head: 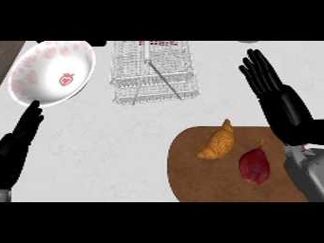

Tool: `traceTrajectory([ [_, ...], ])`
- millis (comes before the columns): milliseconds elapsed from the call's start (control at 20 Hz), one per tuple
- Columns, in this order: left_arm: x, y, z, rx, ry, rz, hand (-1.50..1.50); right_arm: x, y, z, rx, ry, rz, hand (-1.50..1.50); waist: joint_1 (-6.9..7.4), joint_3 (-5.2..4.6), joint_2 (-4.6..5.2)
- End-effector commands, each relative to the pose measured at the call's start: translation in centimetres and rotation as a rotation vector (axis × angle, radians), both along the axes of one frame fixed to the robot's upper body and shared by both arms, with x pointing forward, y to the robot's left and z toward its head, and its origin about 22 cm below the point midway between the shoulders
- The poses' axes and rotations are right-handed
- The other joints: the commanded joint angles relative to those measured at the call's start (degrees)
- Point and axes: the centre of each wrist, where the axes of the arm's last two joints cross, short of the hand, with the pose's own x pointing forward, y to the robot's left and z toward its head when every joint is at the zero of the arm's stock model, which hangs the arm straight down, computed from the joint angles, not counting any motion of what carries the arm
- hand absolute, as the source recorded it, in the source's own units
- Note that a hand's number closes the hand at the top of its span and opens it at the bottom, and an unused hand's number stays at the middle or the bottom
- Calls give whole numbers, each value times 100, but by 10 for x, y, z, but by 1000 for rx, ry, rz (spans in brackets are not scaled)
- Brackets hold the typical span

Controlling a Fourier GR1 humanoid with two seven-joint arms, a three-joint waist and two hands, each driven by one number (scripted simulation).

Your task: Pick the pear from the cutting board and place it in the tiered basket

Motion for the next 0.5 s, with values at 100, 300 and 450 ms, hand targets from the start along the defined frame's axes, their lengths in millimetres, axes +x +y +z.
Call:
traceTrajectory([
  [100, 12, -16, 5, -21, -96, 53, 0, -16, -65, -30, 350, -72, -220, 150, -472, -127, -225],
  [300, 10, -21, 5, -85, -106, 62, 0, -17, -68, -33, 808, -142, -503, 150, -1236, 239, -443],
  [450, 20, -49, 4, -156, -166, 25, 0, -51, -81, -103, 964, 126, -382, -150, -698, -101, -220],
])
